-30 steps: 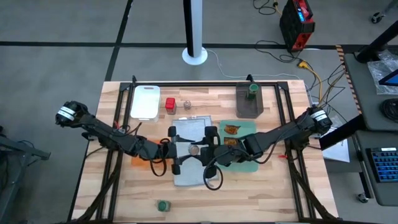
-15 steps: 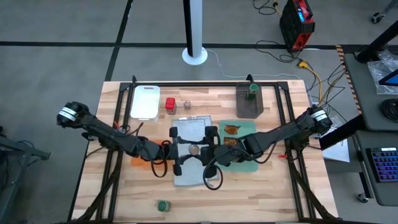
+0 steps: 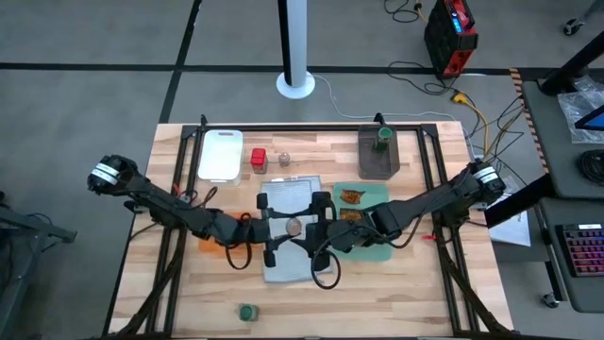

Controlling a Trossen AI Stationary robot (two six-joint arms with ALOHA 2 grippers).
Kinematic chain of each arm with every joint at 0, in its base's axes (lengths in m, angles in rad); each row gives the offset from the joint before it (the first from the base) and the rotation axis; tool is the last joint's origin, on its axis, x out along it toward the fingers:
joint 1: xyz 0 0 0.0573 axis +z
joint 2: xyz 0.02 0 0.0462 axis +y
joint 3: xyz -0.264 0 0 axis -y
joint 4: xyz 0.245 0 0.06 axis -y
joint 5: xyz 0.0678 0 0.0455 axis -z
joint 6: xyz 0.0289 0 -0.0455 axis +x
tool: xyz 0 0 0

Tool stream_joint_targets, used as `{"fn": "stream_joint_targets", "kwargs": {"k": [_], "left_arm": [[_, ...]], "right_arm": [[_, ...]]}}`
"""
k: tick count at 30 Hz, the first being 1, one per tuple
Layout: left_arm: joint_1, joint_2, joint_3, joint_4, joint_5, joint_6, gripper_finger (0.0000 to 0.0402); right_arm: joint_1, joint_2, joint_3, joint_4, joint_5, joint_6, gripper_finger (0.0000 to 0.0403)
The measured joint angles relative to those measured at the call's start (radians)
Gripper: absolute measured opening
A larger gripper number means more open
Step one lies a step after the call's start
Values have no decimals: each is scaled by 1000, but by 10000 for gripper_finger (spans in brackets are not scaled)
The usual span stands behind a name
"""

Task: Sort spices by type
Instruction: Put the bottom brown seasoning bottle into the white bin

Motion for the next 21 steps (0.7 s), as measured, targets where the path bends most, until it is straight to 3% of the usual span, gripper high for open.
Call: {"fn": "stream_joint_targets", "kwargs": {"k": [7, 12, 21], "left_arm": [[-19, -2, -92, 221, 62, 49, 172], [-25, -7, -127, 249, 106, 56, 172], [-33, -7, -123, 298, 145, 100, 172]], "right_arm": [[14, -36, -3, -18, 2, -10, 290], [43, -54, -21, 3, 2, -9, 268], [51, -40, -161, 411, 0, -95, 247]]}}
